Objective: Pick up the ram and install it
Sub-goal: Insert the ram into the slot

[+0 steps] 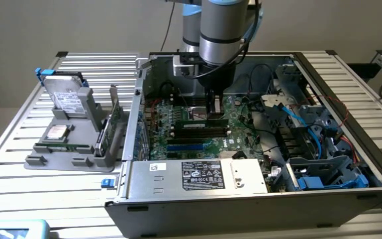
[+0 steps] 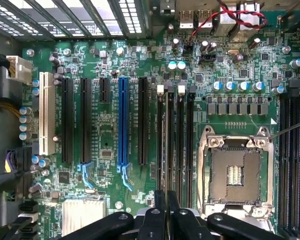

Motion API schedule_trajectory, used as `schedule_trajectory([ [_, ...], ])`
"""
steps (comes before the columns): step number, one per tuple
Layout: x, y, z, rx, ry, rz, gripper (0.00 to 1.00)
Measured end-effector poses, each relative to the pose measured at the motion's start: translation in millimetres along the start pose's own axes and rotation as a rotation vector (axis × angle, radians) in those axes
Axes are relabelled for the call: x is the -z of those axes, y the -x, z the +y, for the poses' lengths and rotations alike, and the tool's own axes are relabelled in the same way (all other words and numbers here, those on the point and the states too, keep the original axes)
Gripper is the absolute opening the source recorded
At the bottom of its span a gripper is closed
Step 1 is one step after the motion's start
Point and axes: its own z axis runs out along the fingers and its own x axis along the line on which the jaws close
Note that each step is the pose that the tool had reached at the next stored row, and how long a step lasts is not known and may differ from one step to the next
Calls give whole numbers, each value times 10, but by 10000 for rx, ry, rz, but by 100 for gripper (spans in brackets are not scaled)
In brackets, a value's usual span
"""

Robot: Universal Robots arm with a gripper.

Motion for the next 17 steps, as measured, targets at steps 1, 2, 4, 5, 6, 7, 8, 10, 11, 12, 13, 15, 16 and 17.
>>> schedule_trajectory([
  [1, -3, 0, 0, 1, 1, 7, 13],
  [2, -6, 0, 1, 4, 2, 15, 13],
  [4, -14, 1, 2, 9, 2, 30, 13],
  [5, -19, 1, 2, 13, 2, 37, 13],
  [6, -25, 1, 2, 15, 2, 45, 13],
  [7, -37, 3, 2, 16, 2, 57, 13],
  [8, -50, 6, 3, 15, 2, 67, 13],
  [10, -63, 8, 2, 16, 3, 71, 13],
  [11, -65, 9, 2, 17, 3, 73, 13],
  [12, -66, 9, 3, 16, 3, 74, 13],
  [13, -70, 9, 2, 16, 2, 71, 13],
  [15, -76, 15, 3, 15, 3, 71, 13],
  [16, -77, 15, 3, 16, 3, 72, 13],
  [17, -77, 14, 4, 16, 3, 73, 13],
])
